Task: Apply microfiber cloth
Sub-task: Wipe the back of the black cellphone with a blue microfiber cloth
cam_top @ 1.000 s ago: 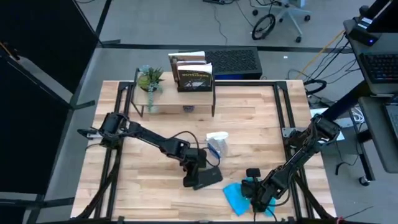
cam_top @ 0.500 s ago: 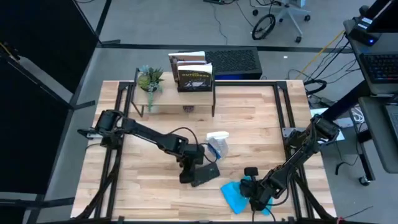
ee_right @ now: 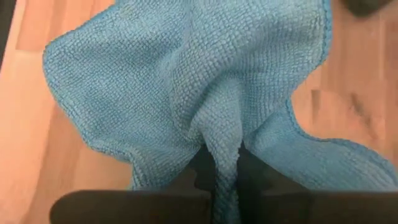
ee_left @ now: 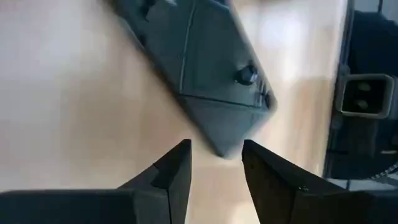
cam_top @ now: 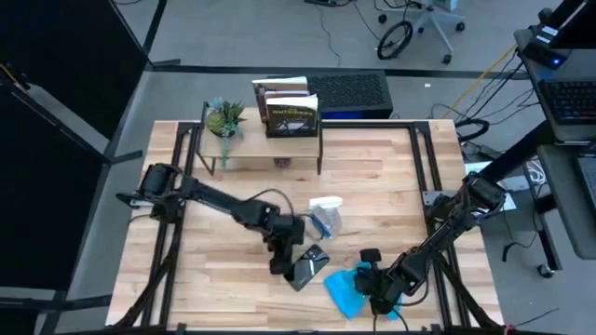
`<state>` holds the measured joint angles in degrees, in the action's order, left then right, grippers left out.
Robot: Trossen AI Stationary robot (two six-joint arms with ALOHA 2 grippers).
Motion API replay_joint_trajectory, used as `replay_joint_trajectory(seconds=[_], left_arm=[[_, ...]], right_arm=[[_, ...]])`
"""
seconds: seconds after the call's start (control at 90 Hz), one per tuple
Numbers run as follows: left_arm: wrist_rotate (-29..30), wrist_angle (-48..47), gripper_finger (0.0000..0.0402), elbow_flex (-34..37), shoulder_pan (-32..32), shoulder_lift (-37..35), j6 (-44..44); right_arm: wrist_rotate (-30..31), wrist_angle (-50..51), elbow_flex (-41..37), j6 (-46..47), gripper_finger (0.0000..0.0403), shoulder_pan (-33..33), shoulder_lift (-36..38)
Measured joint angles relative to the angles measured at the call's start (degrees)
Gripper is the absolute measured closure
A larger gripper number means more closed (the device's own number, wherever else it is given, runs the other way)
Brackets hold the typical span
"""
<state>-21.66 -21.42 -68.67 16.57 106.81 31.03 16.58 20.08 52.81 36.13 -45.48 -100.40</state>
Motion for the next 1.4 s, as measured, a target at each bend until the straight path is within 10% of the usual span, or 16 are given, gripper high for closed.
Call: replay_joint_trajectory(seconds=[0.422,1.4], left_arm=[[31.74,11.54,0.0276,0.08,17.18,0.12,0.24],[30.72,13.03,0.0276,0.69,15.22,4.08,-2.23]], right_arm=[[1.07,-6.73,8.27,-19.07,0.0397,13.29,-1.17],[-7.47,-4.45,22.55,-23.49,0.0397,22.59,-17.17]])
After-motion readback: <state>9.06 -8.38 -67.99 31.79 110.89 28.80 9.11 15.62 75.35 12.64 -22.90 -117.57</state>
